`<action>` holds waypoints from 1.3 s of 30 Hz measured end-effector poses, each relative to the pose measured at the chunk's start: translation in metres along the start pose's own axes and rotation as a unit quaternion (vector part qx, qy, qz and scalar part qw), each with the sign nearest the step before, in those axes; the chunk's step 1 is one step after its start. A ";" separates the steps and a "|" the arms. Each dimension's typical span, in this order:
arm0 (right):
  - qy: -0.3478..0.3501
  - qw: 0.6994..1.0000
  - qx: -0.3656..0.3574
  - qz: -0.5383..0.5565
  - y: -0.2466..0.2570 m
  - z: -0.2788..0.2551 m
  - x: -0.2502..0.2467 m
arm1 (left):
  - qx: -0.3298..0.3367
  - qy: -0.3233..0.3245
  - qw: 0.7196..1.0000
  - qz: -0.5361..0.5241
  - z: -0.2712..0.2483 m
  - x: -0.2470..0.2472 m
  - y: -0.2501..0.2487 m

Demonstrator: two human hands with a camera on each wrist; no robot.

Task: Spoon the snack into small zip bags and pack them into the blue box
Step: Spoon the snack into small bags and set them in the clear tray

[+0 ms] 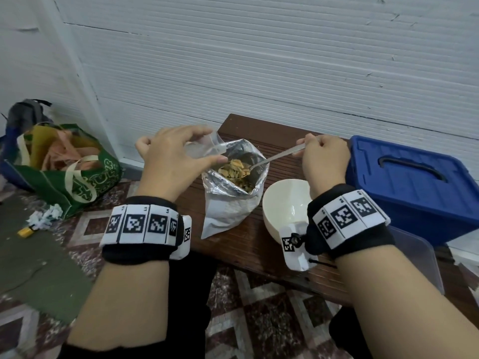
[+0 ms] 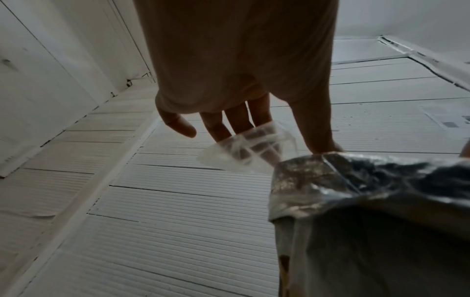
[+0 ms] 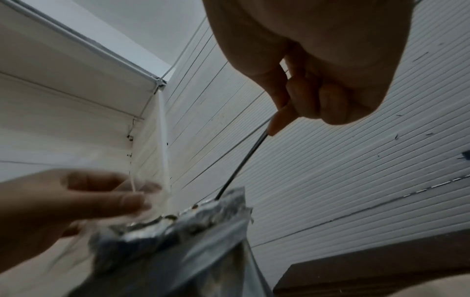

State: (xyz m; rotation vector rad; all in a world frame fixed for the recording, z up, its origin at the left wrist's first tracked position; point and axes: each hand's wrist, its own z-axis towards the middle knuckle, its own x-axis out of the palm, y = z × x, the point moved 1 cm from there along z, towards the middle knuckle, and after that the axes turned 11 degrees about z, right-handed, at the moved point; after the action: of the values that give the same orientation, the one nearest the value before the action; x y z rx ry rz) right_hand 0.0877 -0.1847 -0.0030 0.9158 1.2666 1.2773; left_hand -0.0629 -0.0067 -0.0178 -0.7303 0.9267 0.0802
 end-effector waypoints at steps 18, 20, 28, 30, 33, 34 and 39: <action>0.022 0.999 -0.031 -0.005 0.030 0.018 -0.002 | 0.014 0.105 0.992 0.075 0.004 0.007 -0.028; 0.028 0.999 -0.029 -0.009 0.030 0.017 0.003 | 0.016 0.109 0.991 0.079 0.005 0.009 -0.028; 0.046 0.998 -0.031 0.002 0.033 0.018 0.013 | 0.023 0.106 0.990 0.087 0.008 0.013 -0.028; 0.046 0.998 -0.037 0.012 0.034 0.018 0.014 | 0.027 0.104 0.989 0.098 0.009 0.014 -0.029; 0.044 0.997 -0.053 0.028 0.035 0.016 0.015 | 0.037 0.091 0.990 0.101 0.010 0.017 -0.032; 0.050 0.996 -0.064 0.032 0.035 0.015 0.015 | 0.043 0.082 0.991 0.101 0.010 0.018 -0.034; 0.094 0.979 -0.162 0.085 0.040 0.006 0.016 | 0.030 0.046 0.996 0.074 0.007 0.020 -0.040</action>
State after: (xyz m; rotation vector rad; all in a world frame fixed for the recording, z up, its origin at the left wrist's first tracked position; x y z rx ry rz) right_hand 0.0852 -0.1625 0.0340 0.6915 1.0951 1.6809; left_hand -0.0315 -0.0372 -0.0086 -0.6137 1.0661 0.1495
